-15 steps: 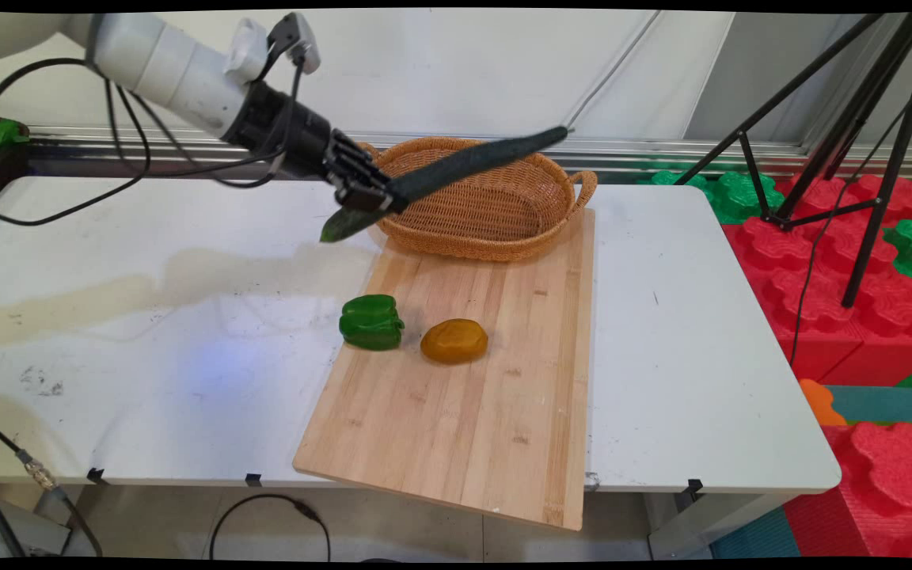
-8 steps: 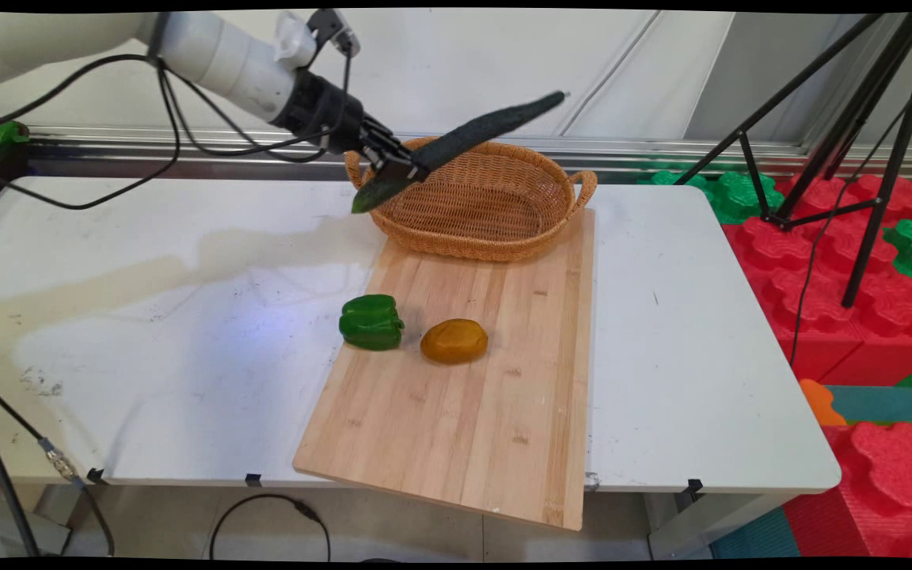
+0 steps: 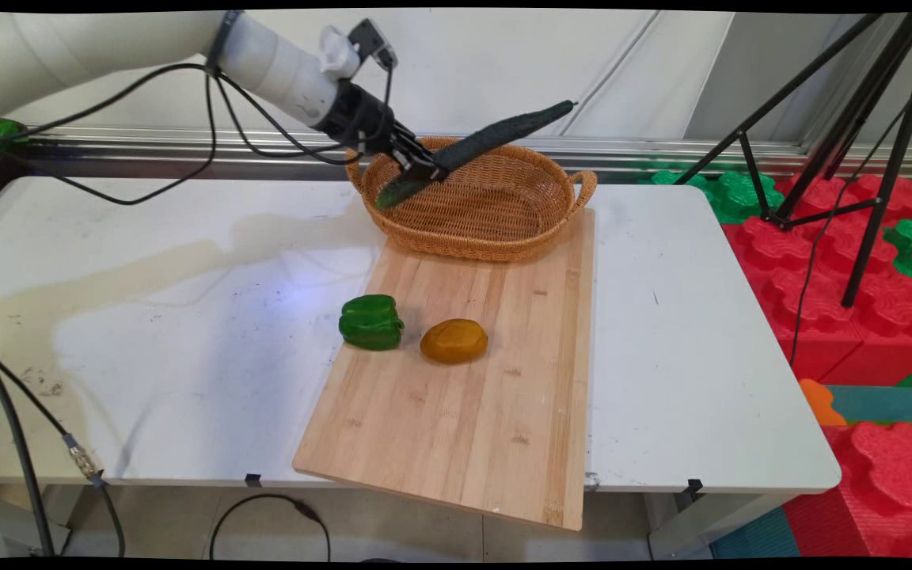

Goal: Place the picked object in the vegetable basket

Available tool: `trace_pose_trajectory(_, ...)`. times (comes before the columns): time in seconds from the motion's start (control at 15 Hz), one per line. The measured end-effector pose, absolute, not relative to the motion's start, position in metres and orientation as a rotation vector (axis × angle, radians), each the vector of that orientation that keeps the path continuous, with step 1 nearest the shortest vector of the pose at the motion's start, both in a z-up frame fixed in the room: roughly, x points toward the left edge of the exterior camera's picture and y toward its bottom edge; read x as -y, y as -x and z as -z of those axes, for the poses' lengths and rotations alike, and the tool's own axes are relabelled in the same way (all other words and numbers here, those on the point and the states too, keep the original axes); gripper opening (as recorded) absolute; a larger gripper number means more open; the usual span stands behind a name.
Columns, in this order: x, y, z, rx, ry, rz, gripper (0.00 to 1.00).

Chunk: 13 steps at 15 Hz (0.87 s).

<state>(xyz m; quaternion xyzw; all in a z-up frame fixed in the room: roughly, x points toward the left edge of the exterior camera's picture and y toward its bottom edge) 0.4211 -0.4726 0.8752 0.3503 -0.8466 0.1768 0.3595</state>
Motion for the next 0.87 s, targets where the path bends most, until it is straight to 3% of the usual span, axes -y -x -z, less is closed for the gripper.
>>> trace_pose_trajectory(0.53,0.513,-0.404,-0.838,2.266,-0.821,-0.462,0.0)
trace_pose_trajectory(0.6,0.516,-0.404,-0.835,2.275,-0.813,-0.46,1.0)
trace_pose_trajectory(0.87,0.524,-0.405,-0.83,2.293,-0.788,-0.456,1.0)
